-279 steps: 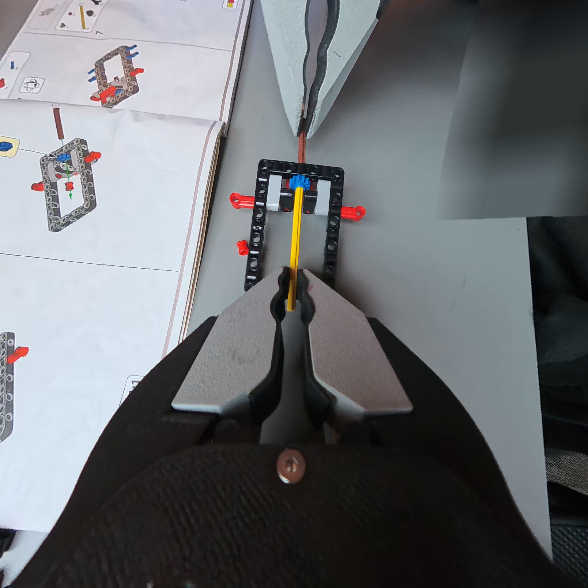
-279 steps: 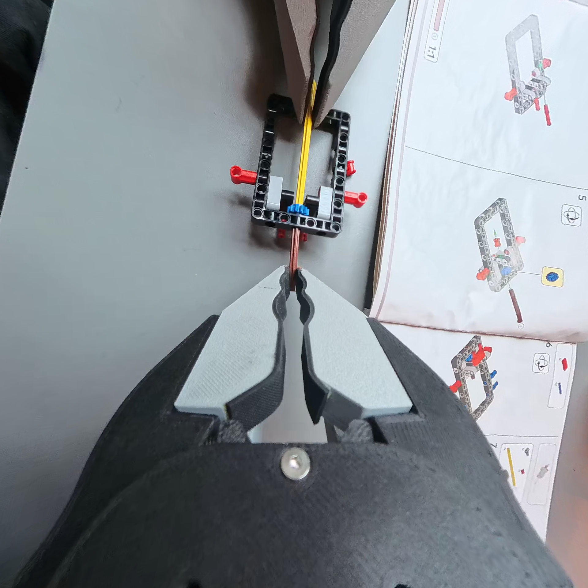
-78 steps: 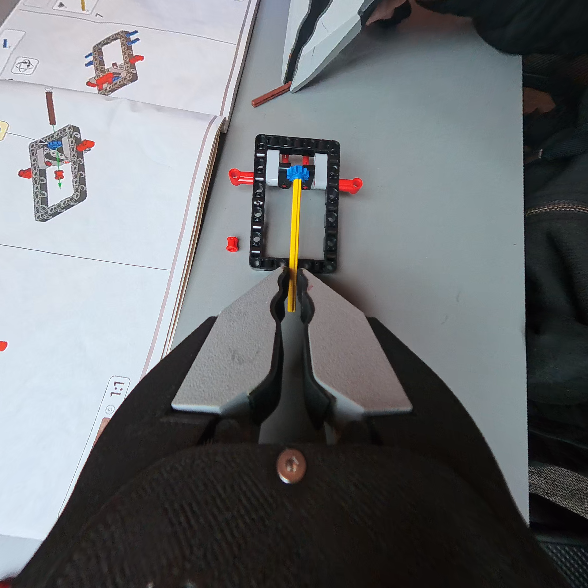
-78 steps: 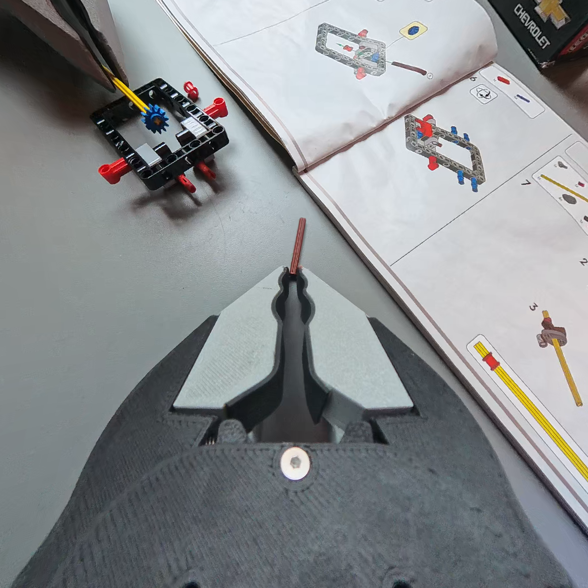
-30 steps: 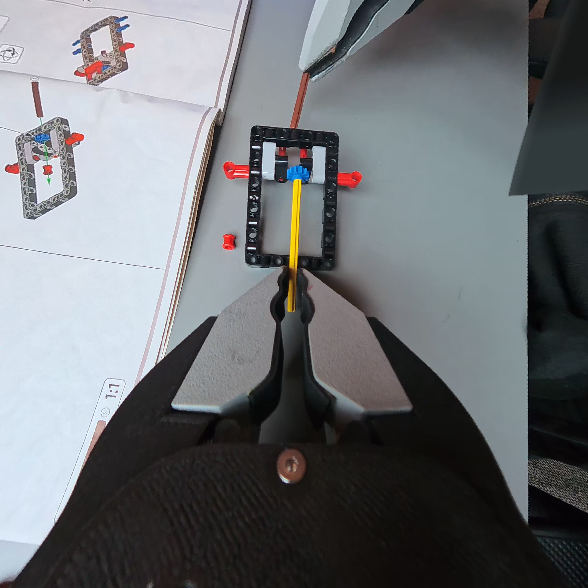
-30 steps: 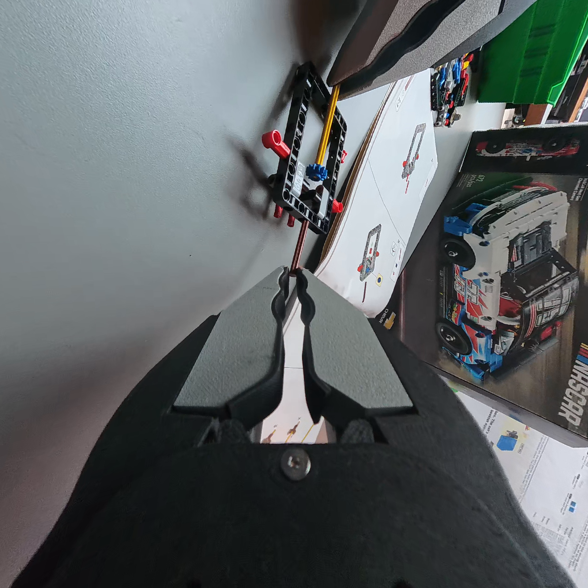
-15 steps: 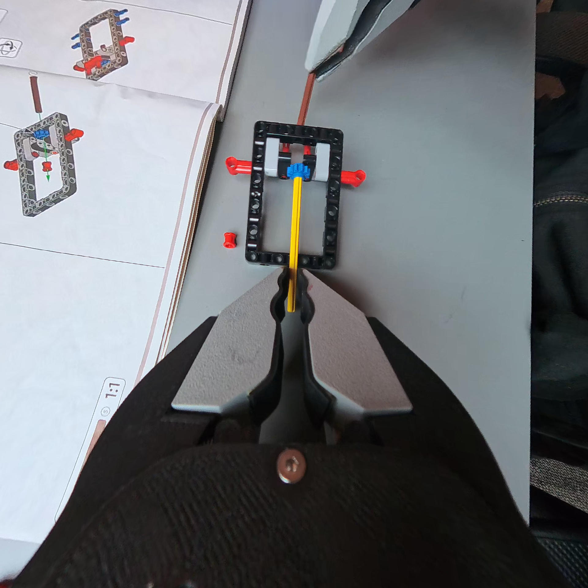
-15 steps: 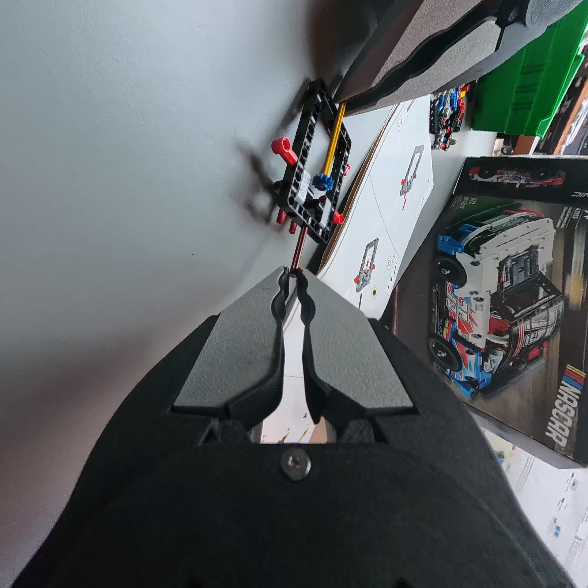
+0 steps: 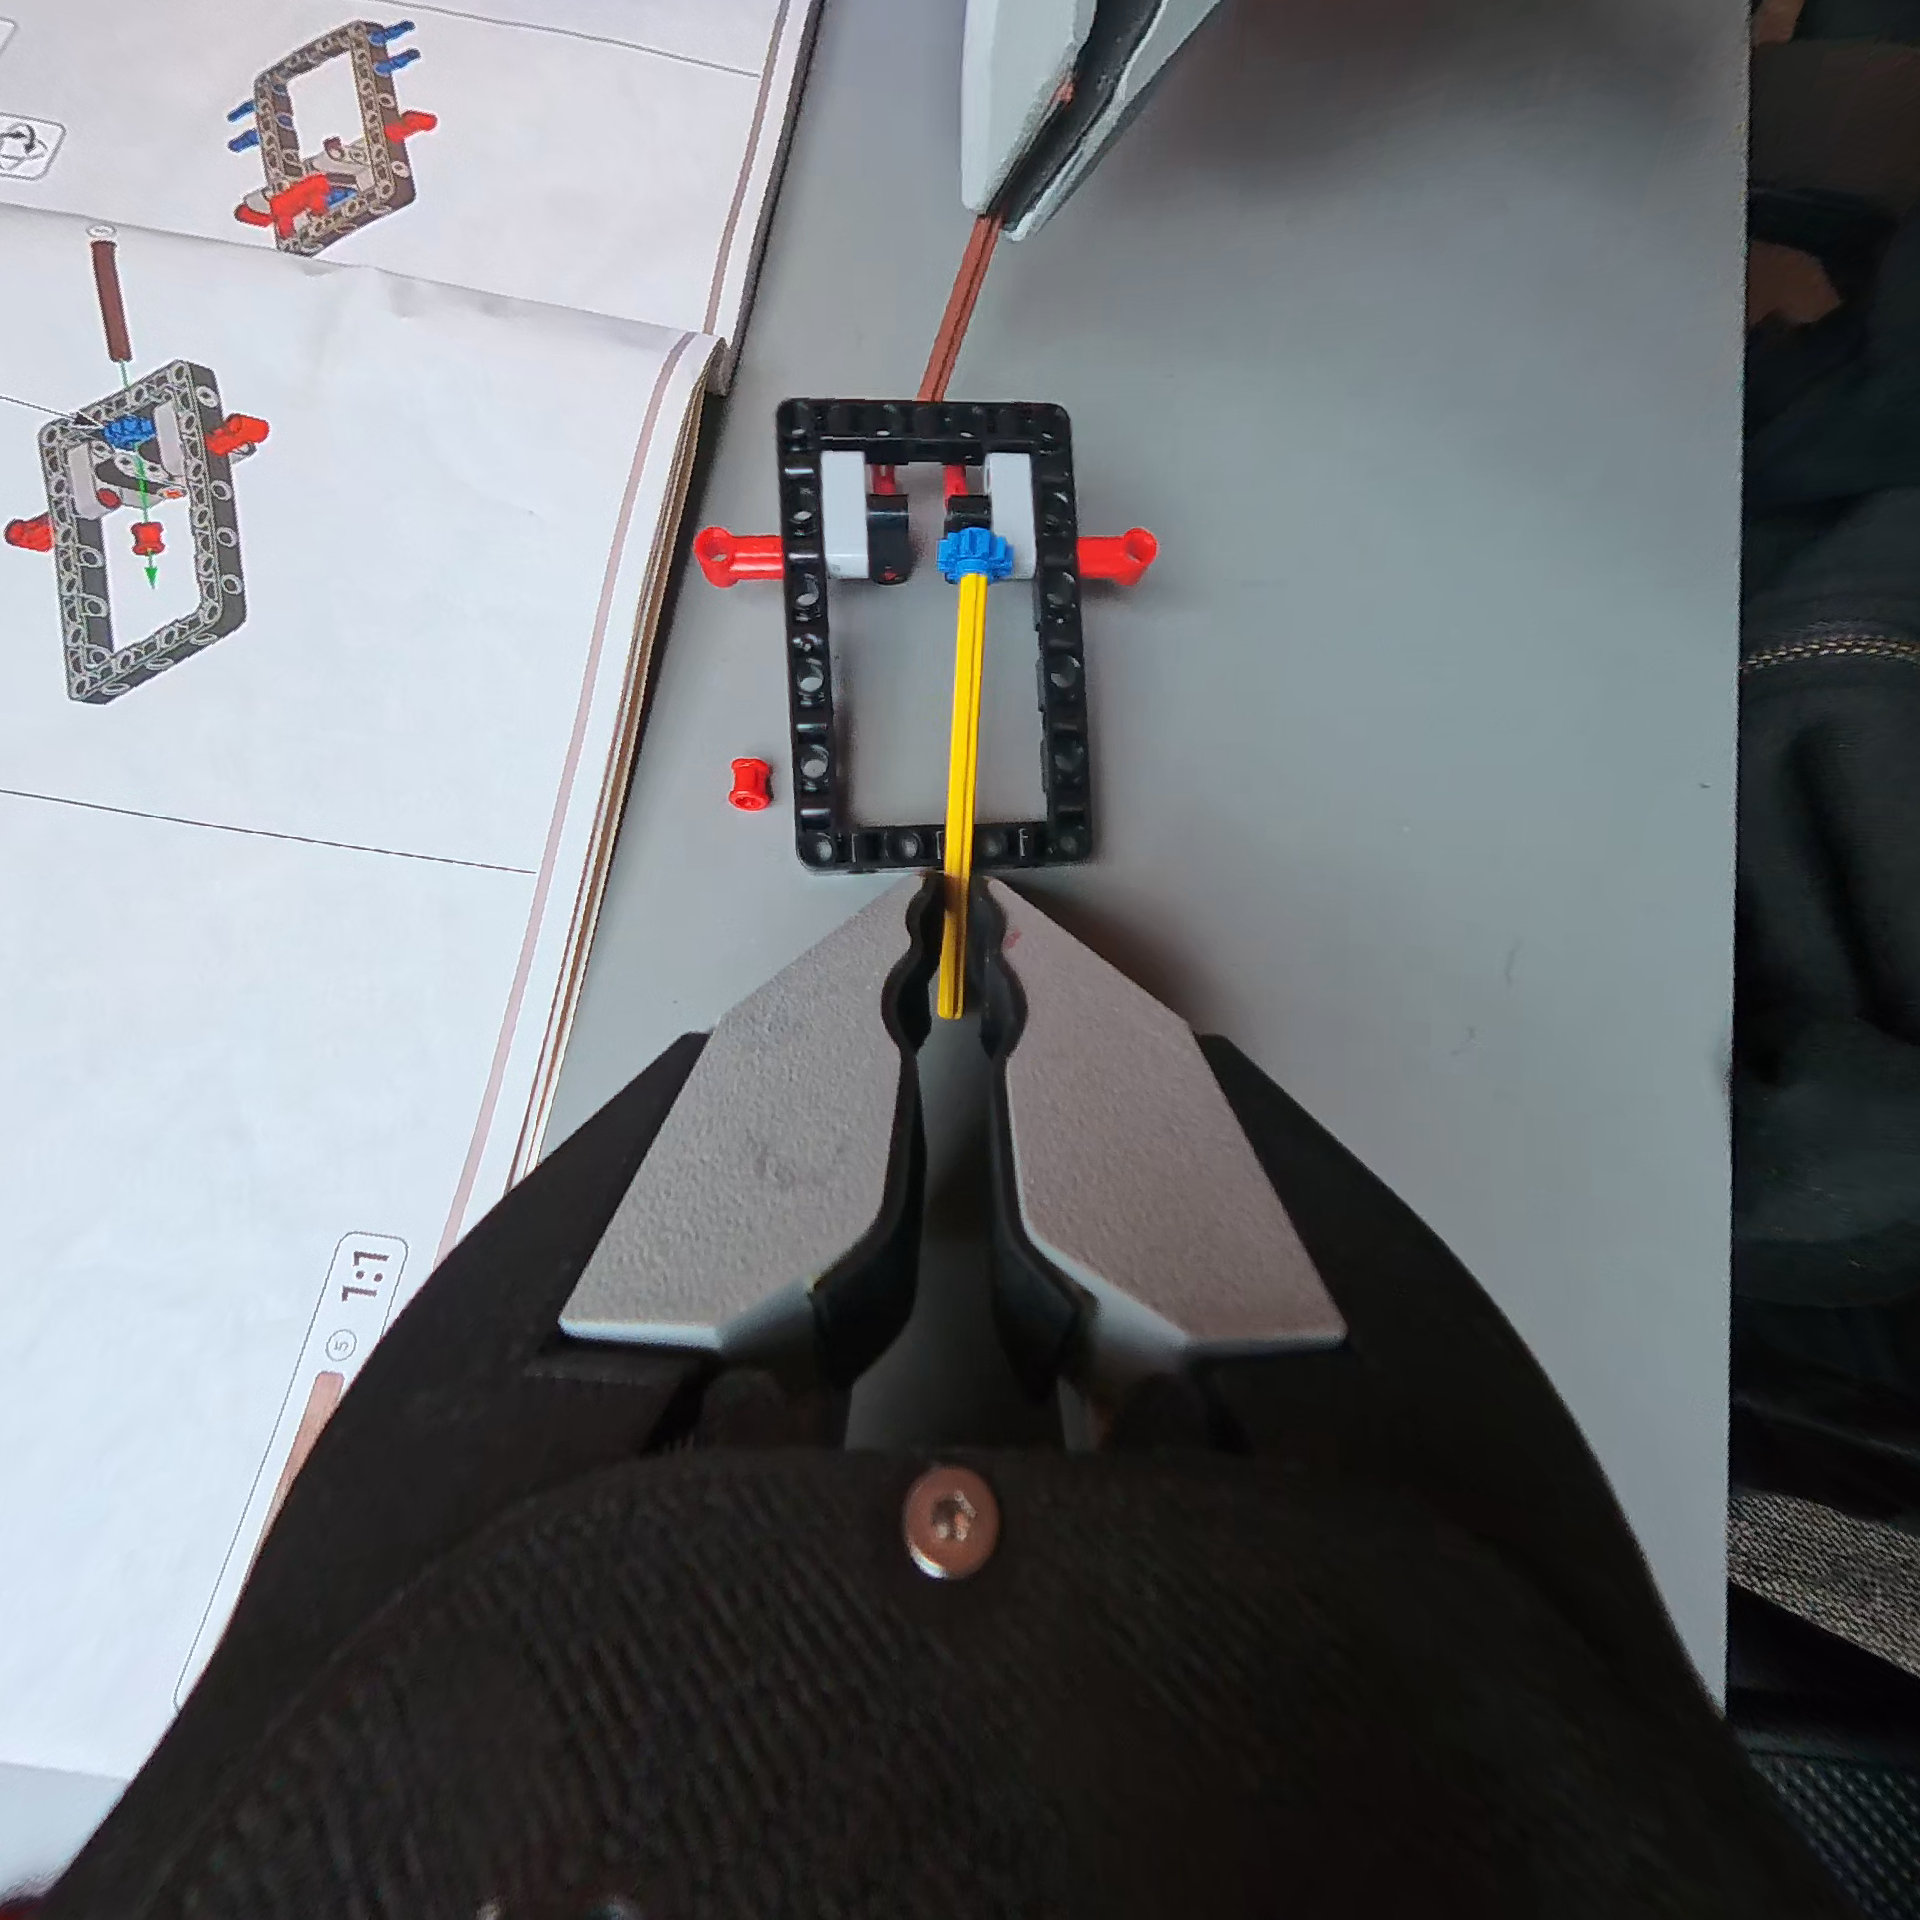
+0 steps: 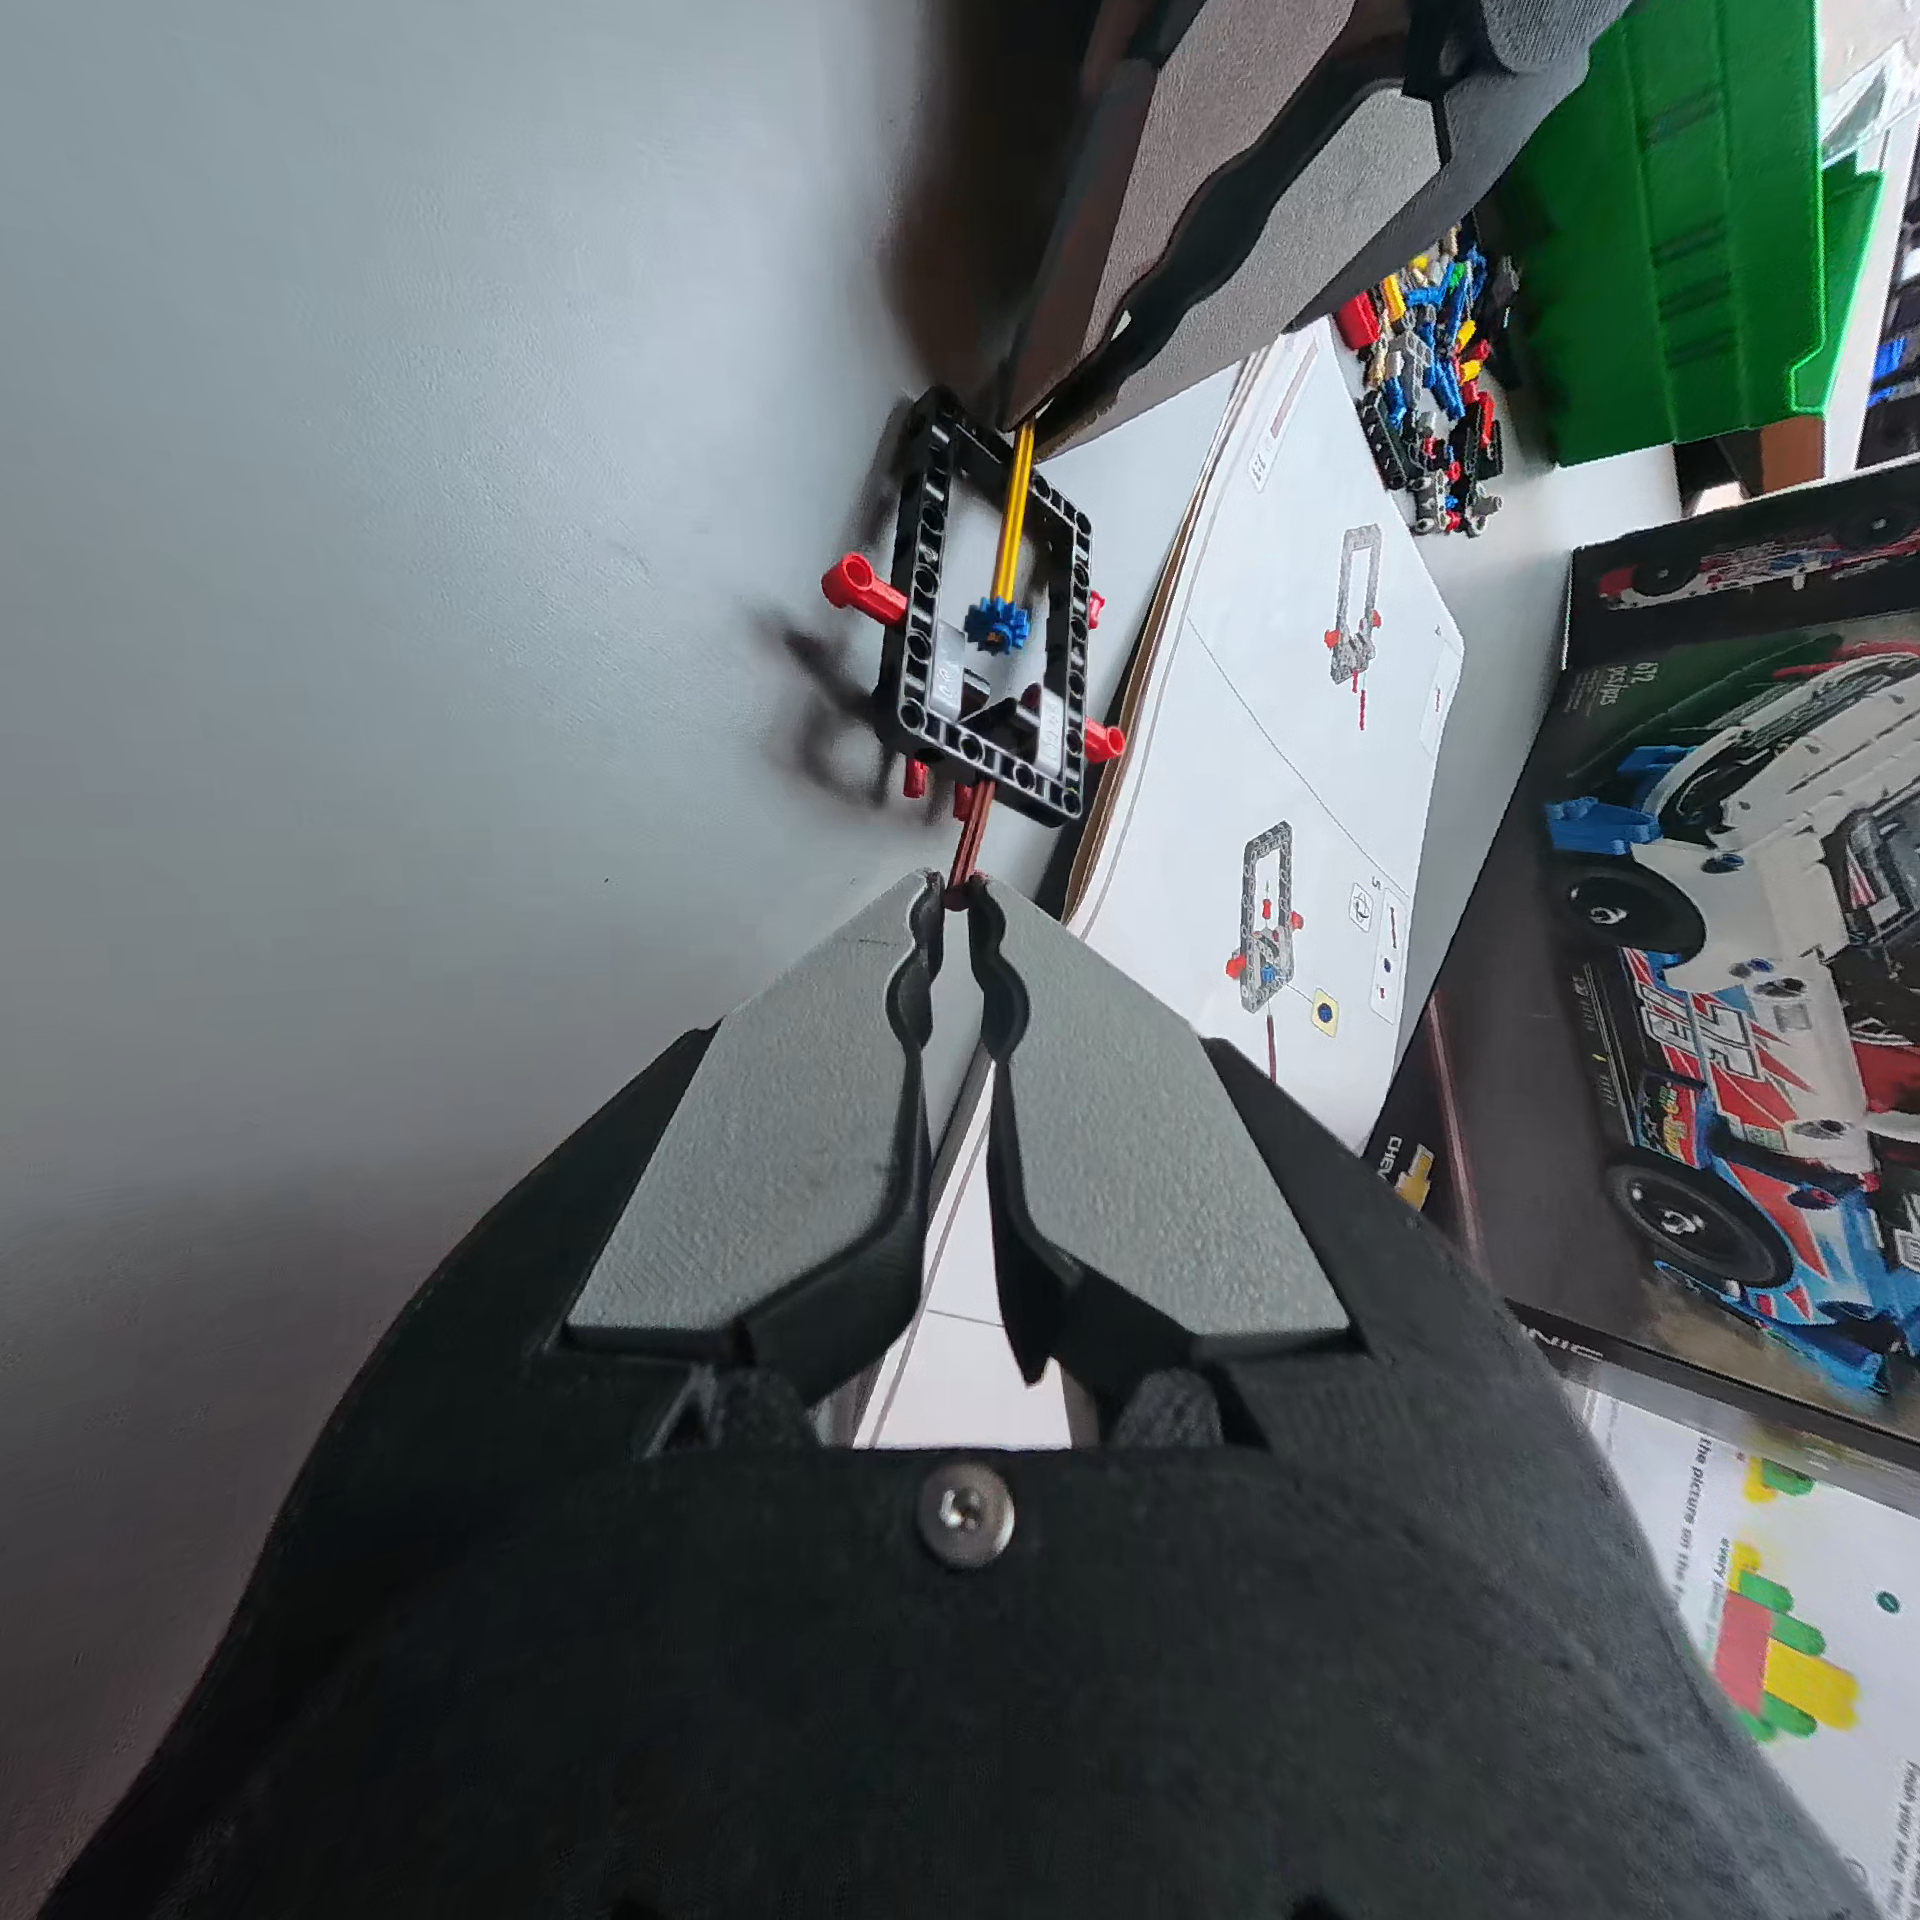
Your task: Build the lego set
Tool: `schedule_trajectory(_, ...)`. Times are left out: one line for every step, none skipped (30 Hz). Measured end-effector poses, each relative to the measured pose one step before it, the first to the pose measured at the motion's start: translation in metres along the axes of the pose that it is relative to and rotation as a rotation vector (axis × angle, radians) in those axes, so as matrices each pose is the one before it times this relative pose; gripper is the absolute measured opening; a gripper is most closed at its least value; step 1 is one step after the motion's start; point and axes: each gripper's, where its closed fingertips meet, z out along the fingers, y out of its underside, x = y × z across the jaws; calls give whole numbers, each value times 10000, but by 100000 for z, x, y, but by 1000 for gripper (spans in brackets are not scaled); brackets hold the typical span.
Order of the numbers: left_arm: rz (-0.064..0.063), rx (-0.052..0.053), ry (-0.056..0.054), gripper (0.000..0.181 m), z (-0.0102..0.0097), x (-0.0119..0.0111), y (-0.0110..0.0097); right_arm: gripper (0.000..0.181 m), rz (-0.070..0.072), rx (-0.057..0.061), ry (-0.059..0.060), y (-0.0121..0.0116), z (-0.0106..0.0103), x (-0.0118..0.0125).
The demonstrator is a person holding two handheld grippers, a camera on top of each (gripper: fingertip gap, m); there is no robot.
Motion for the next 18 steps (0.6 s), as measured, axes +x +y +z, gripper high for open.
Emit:
schedule_trajectory(-12,0,6,2,6,-3,-8,1,45,184,-31,-37,12,107)
schedule_trajectory(-32,-2,11,2,8,-32,-1,1,89,214,-66,-36,-3,106)
schedule_trajectory(-62,0,3,2,1,-67,-2,1,141,122,-41,153,33,182)
schedule_trajectory(-64,-8,14,3,19,-69,-2,2,182,57,-34,341,56,186)
schedule_trajectory(-49,-5,-11,3,19,-105,-17,1,288,195,-62,246,58,165)
schedule_trajectory(-33,1,-1,3,33,-85,-34,1,467,253,-146,201,90,86)
schedule_trajectory(-33,3,13,3,7,-56,-23,1,600,202,-255,286,117,-69)
schedule_trajectory(-41,-3,34,2,-2,-10,4,1,618,168,-260,314,112,-144)
schedule_trajectory(-19,-9,35,2,-3,11,15,1,587,153,-224,277,71,-208)
schedule_trajectory(6,-5,2,3,15,-28,-1,1,548,190,-189,133,52,-300)
schedule_trajectory(13,-6,-7,3,-13,-64,9,1,476,65,-89,257,144,-240)
schedule_trajectory(3,-12,-28,3,-25,-123,32,1,342,-149,-69,481,240,-277)
schedule_trajectory(-11,-10,-39,2,-26,-179,24,2,175,-111,-80,331,281,-398)
schedule_trajectory(5,-9,-25,2,-39,-137,28,1,55,-38,76,192,335,-233)
schedule_trajectory(34,-6,-11,3,-29,-66,28,1,9,-161,131,312,354,-127)
schedule_trajectory(26,-2,-24,3,-7,-46,9,1,-35,-59,77,54,228,-173)
schedule_trajectory(23,-1,-20,3,-10,-1,2,1,-76,114,52,-196,59,-146)
schedule_trajectory(37,-2,-19,2,1,11,9,1,-23,-23,18,-38,71,-90)
